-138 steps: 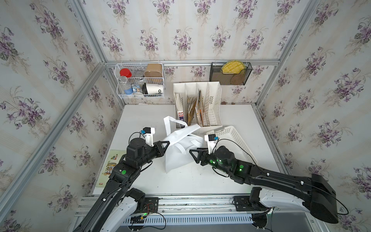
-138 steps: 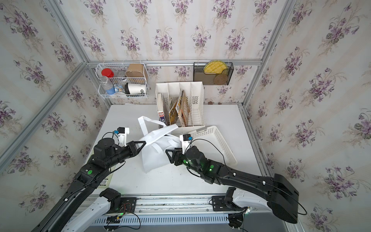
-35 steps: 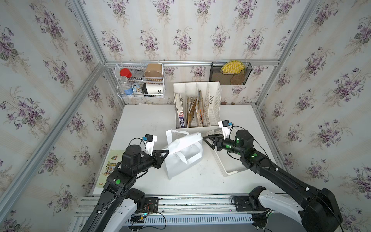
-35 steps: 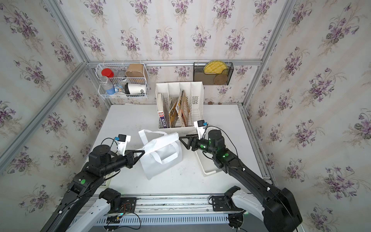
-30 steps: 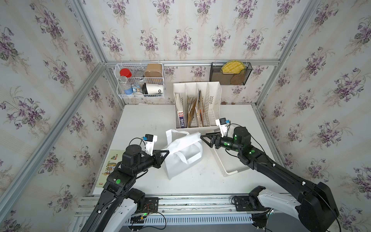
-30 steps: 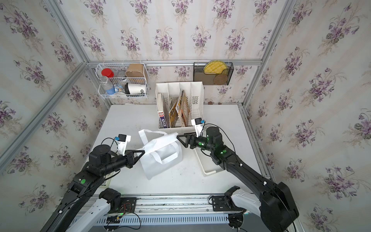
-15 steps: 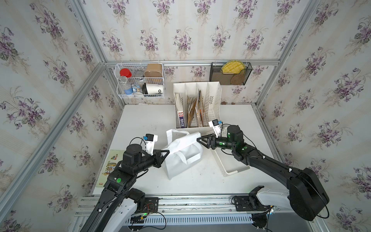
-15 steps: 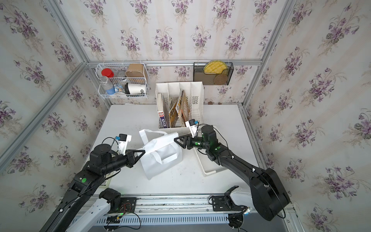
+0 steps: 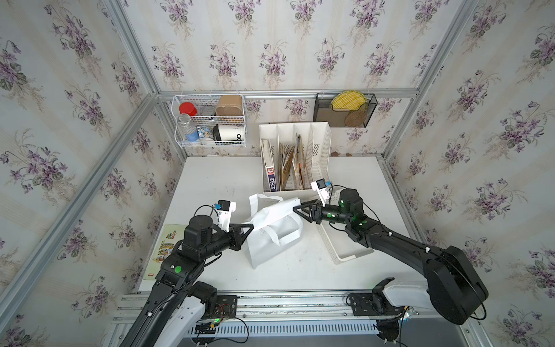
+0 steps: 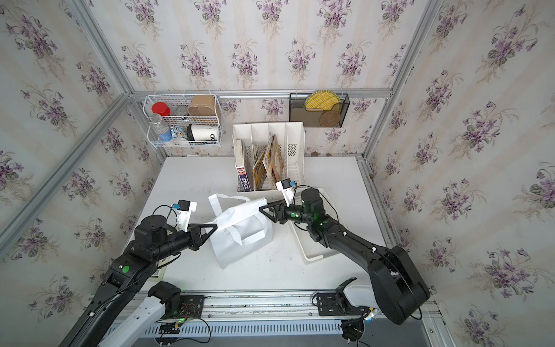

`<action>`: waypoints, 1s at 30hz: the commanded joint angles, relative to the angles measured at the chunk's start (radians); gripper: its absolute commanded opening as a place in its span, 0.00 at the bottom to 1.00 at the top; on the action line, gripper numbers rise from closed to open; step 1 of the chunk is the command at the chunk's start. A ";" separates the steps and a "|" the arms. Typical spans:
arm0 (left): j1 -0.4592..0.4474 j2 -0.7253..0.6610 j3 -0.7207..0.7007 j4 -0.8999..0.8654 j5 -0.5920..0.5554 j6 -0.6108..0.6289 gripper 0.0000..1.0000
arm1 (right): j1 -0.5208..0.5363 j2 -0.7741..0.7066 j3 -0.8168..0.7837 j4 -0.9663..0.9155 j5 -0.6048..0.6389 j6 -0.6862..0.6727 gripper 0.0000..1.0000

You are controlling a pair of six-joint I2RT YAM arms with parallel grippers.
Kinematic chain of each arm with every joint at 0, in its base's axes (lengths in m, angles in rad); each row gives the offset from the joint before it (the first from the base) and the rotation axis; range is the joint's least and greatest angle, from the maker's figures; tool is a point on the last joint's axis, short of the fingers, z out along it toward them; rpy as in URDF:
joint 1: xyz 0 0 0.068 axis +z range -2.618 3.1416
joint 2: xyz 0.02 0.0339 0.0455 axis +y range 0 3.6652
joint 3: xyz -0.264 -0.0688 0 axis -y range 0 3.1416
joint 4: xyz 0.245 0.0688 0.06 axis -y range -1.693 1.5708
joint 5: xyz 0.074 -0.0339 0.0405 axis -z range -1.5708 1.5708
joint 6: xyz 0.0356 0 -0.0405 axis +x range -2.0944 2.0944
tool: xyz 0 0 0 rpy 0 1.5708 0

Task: Place the ice pack in the delivery bag
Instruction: Seal the adhesive seal in the delivery bag.

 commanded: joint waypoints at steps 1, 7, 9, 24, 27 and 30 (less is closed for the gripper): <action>0.000 0.007 0.002 -0.070 0.012 0.016 0.00 | -0.001 0.010 0.007 0.087 -0.033 0.025 0.53; 0.000 0.012 0.002 -0.067 0.021 0.017 0.00 | -0.001 0.050 0.025 0.140 -0.067 0.064 0.47; 0.001 0.013 0.002 -0.067 0.022 0.017 0.00 | -0.001 0.060 0.025 0.150 -0.075 0.068 0.39; 0.001 -0.027 -0.023 -0.046 -0.035 -0.042 0.00 | -0.002 0.064 -0.027 0.250 -0.103 0.095 0.00; 0.000 -0.063 -0.052 -0.019 -0.076 -0.120 0.00 | -0.001 0.053 -0.049 0.288 -0.078 0.111 0.00; 0.000 -0.124 -0.105 0.067 -0.096 -0.198 0.00 | -0.020 0.048 -0.061 0.312 -0.062 0.126 0.00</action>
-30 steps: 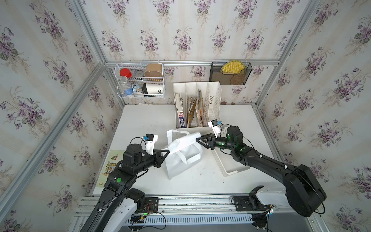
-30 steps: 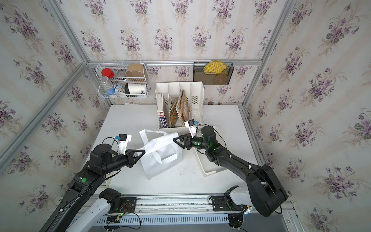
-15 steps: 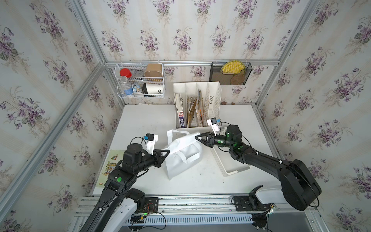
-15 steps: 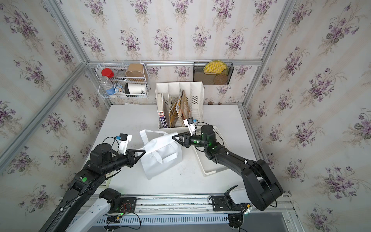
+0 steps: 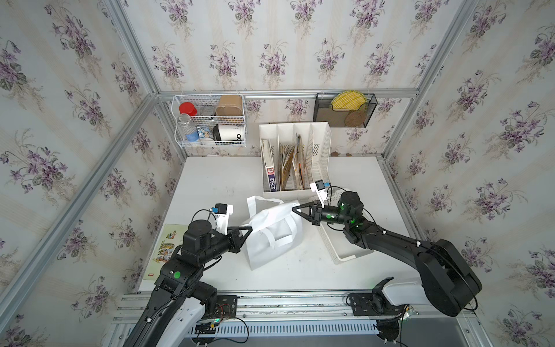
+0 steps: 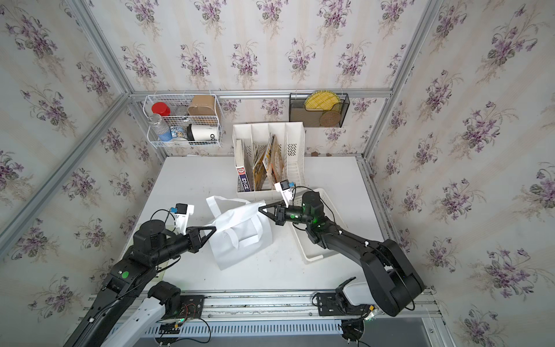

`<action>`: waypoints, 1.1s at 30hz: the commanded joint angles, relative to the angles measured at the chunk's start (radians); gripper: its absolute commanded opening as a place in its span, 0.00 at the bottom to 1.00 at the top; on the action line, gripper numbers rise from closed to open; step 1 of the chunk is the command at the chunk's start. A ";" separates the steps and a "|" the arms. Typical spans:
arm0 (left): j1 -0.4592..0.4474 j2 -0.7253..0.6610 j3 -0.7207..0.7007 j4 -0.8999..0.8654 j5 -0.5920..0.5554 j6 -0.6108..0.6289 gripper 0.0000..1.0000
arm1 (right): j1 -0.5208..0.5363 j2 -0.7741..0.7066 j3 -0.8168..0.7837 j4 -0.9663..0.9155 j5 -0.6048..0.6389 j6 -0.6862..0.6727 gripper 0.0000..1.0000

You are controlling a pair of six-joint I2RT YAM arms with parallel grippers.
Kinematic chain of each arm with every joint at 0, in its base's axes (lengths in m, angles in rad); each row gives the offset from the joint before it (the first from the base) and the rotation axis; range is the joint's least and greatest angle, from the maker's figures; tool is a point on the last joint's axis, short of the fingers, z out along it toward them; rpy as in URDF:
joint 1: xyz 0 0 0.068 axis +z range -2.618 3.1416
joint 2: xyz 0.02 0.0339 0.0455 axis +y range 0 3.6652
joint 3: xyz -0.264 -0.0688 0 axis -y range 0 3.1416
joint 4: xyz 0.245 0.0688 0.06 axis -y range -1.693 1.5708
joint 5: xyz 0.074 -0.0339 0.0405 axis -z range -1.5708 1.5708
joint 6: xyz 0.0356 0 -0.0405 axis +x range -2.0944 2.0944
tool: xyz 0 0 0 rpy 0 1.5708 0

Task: Place the ice pack in the delivery bag
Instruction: Seal the adhesive seal in the delivery bag.

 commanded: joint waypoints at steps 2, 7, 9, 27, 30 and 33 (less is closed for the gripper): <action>0.003 -0.064 -0.062 0.100 -0.056 -0.139 0.00 | -0.046 -0.013 -0.023 0.111 0.044 0.043 0.00; 0.016 -0.092 -0.119 0.250 -0.023 -0.233 0.00 | -0.075 -0.027 -0.062 0.177 0.044 0.088 0.00; 0.024 -0.080 -0.144 0.319 0.016 -0.261 0.00 | -0.076 -0.032 -0.064 0.170 0.041 0.083 0.00; 0.031 0.016 0.209 -0.274 -0.070 0.089 0.39 | -0.073 -0.051 -0.056 0.118 0.042 0.066 0.00; 0.031 0.012 0.316 -0.369 -0.088 0.131 0.39 | -0.073 -0.056 -0.055 0.113 0.042 0.063 0.00; 0.031 0.053 0.403 -0.396 0.007 0.188 0.37 | -0.072 -0.057 -0.049 0.107 0.029 0.059 0.00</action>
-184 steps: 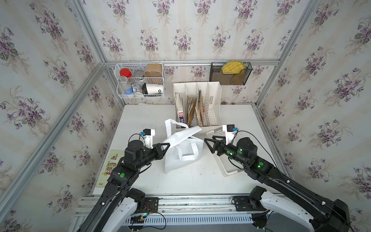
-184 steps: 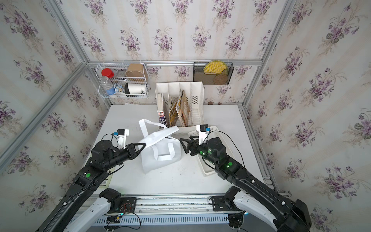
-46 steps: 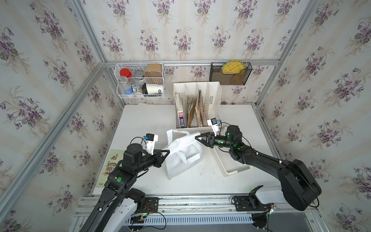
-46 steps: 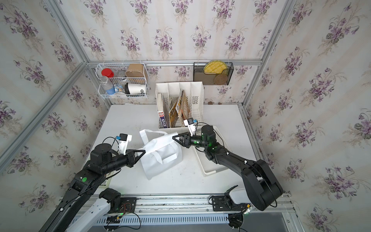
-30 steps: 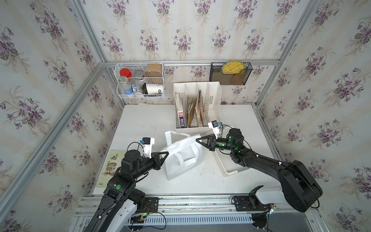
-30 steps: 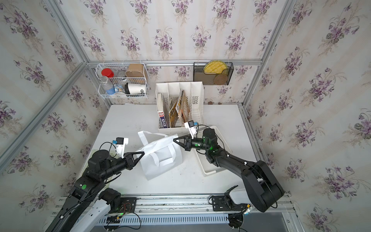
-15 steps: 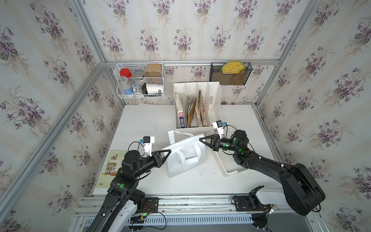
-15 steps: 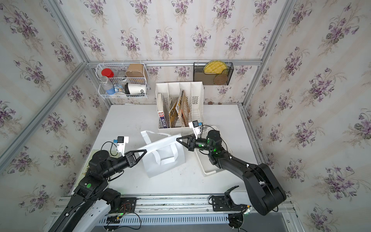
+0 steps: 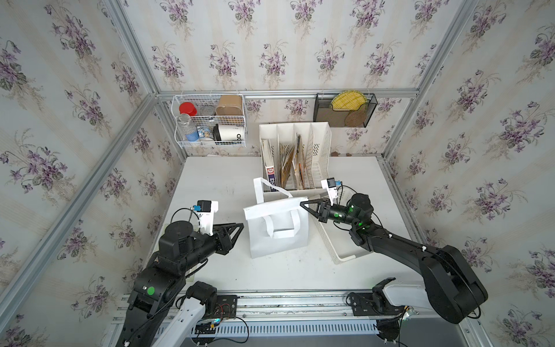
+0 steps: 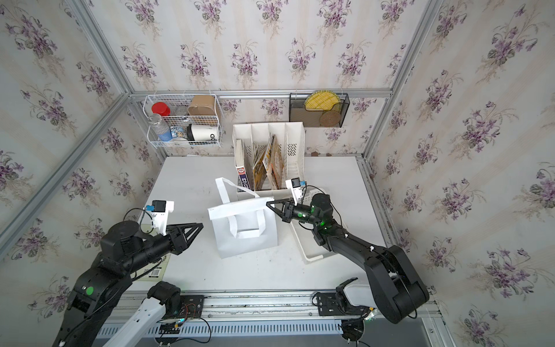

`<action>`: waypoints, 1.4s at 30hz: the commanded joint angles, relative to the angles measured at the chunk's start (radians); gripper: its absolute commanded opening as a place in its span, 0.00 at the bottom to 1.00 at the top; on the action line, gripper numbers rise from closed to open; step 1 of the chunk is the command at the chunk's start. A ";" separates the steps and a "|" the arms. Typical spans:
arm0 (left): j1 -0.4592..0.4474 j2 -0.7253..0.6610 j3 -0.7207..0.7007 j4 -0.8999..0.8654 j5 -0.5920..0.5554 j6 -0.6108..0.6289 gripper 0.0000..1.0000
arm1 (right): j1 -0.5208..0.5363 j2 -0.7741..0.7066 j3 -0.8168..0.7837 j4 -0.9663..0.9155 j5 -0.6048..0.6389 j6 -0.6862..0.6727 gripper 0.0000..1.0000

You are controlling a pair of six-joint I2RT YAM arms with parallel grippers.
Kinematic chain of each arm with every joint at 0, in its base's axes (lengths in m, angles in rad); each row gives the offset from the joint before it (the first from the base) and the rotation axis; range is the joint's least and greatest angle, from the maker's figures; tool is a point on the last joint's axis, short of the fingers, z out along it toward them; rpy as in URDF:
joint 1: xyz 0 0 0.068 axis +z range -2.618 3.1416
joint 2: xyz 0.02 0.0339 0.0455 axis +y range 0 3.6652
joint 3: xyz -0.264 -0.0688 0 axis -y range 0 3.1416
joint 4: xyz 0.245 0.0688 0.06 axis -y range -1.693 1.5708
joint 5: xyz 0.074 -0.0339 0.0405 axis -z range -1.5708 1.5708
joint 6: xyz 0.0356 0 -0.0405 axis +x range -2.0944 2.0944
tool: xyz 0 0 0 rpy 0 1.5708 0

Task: Place the ice pack in the delivery bag
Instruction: Seal the adhesive seal in the delivery bag.

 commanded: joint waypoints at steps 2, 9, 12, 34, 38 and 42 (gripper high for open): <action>-0.004 0.077 0.094 -0.093 0.112 0.123 0.34 | 0.000 -0.008 0.011 0.007 -0.005 -0.013 0.00; -0.166 0.351 0.292 -0.153 0.099 0.247 0.30 | 0.001 -0.027 0.016 -0.032 -0.015 -0.039 0.00; -0.322 0.495 0.416 -0.267 -0.080 0.340 0.32 | 0.001 -0.031 0.015 -0.034 -0.023 -0.041 0.00; -0.373 1.013 0.783 -0.382 -0.148 0.723 0.62 | 0.025 -0.047 -0.013 -0.005 -0.079 -0.043 0.00; -0.361 1.031 0.774 -0.360 -0.153 0.757 0.63 | 0.026 -0.050 -0.011 -0.002 -0.089 -0.044 0.00; -0.330 1.052 0.767 -0.358 -0.147 0.796 0.63 | 0.026 -0.049 -0.007 -0.005 -0.096 -0.047 0.00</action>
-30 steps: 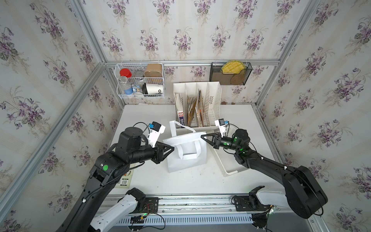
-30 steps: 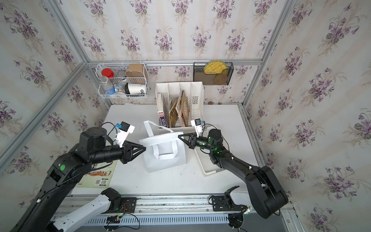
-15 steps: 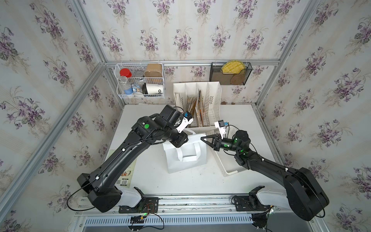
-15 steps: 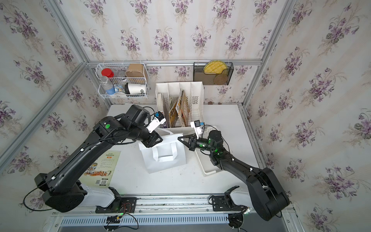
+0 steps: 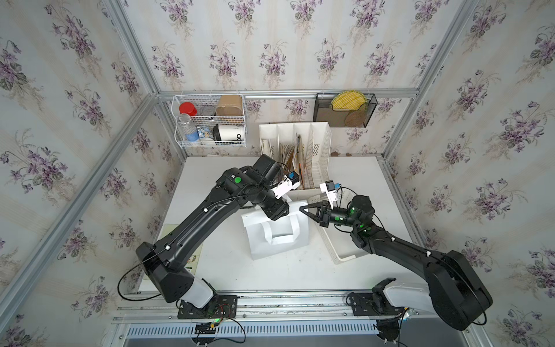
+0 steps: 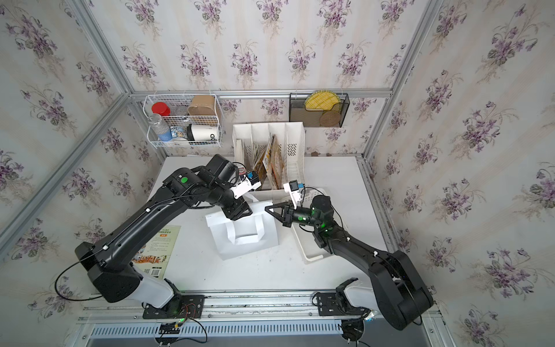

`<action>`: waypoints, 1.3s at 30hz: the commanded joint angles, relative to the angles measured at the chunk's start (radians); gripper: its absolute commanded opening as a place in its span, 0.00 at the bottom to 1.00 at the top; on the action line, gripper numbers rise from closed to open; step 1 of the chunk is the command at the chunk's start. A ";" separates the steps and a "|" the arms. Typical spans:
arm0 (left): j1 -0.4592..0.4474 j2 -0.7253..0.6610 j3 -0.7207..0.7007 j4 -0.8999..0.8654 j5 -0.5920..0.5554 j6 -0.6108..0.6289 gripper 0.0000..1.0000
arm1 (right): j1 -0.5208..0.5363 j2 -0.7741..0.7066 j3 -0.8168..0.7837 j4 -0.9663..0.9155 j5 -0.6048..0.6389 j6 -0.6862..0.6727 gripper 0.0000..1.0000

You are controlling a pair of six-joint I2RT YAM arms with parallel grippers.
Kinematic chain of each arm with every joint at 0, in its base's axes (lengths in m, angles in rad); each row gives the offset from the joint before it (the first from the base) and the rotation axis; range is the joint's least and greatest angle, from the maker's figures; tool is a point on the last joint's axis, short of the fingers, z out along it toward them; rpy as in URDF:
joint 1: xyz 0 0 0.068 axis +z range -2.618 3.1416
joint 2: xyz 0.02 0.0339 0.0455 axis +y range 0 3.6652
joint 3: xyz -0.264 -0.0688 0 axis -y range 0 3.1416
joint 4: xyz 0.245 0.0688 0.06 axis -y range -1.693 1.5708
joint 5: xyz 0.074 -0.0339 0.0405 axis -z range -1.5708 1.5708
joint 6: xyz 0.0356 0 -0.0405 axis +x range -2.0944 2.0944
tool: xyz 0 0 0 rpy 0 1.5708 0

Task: Place the ice pack in the delivery bag
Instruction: Seal the adhesive seal in the delivery bag.

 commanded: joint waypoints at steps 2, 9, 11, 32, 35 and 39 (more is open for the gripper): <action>0.039 0.011 -0.018 0.038 0.033 0.054 0.63 | 0.001 -0.001 0.007 0.028 -0.026 -0.003 0.00; 0.049 0.006 -0.094 0.077 0.181 0.056 0.62 | 0.003 0.003 0.020 0.025 -0.039 -0.006 0.00; 0.049 0.002 -0.118 0.083 0.195 0.065 0.60 | 0.002 0.006 0.028 0.012 -0.040 -0.013 0.00; 0.050 0.002 -0.122 0.044 0.177 0.036 0.00 | 0.001 0.049 0.089 -0.040 -0.026 -0.037 0.00; 0.050 -0.011 -0.123 0.041 0.169 0.014 0.00 | 0.001 0.051 0.100 -0.064 -0.013 -0.059 0.00; 0.050 -0.043 -0.139 0.036 0.174 -0.013 0.00 | 0.001 0.061 0.113 -0.088 -0.009 -0.078 0.00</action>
